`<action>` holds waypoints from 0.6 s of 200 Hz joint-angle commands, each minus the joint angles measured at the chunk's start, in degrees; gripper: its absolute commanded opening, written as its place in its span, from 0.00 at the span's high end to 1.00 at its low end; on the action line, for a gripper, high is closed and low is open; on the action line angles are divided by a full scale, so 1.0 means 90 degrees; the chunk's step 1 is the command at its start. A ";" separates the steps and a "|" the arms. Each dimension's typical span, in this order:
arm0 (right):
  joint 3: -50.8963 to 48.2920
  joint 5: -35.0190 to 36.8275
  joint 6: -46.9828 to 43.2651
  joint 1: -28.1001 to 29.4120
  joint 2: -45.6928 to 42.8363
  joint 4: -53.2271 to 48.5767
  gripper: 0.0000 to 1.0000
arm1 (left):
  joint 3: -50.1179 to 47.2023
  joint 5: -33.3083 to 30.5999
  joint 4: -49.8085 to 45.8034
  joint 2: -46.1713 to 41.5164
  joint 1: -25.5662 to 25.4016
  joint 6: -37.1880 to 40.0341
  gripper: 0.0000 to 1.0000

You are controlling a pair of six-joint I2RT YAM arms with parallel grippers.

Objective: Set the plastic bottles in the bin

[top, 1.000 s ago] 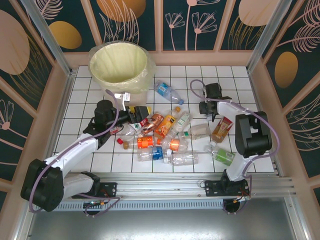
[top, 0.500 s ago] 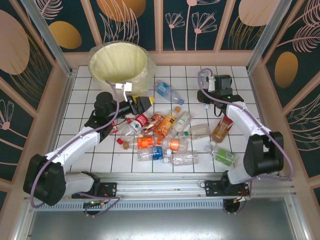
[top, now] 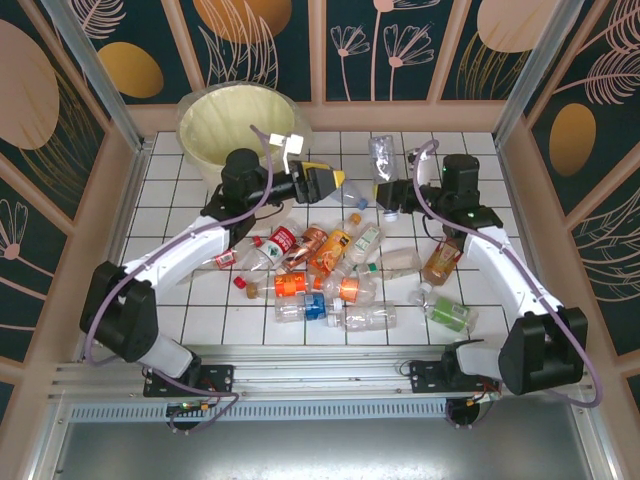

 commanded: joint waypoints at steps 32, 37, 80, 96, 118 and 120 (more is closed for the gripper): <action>-0.0359 -0.1558 0.0671 0.0234 -0.0283 0.1031 0.50 | 0.0610 0.0461 0.0456 0.0625 -0.0142 -0.0024 0.03; -0.0395 -0.1622 0.0718 0.0245 -0.0279 0.1108 0.50 | 0.0644 0.0511 0.0524 0.0671 -0.0150 -0.0093 0.03; -0.0510 -0.1798 0.0853 0.0425 -0.0222 0.1369 0.50 | 0.0902 0.0767 0.0687 0.0935 -0.0285 -0.0268 0.10; -0.0527 -0.1832 0.0879 0.0477 -0.0200 0.1415 0.50 | 0.0926 0.0774 0.0697 0.0945 -0.0308 -0.0289 0.12; -0.0539 -0.1842 0.0884 0.0542 -0.0200 0.1458 0.50 | 0.0946 0.0739 0.0687 0.0945 -0.0299 -0.0325 0.19; -0.0547 -0.1842 0.0884 0.0555 -0.0200 0.1458 0.50 | 0.0951 0.0729 0.0687 0.0945 -0.0306 -0.0327 0.19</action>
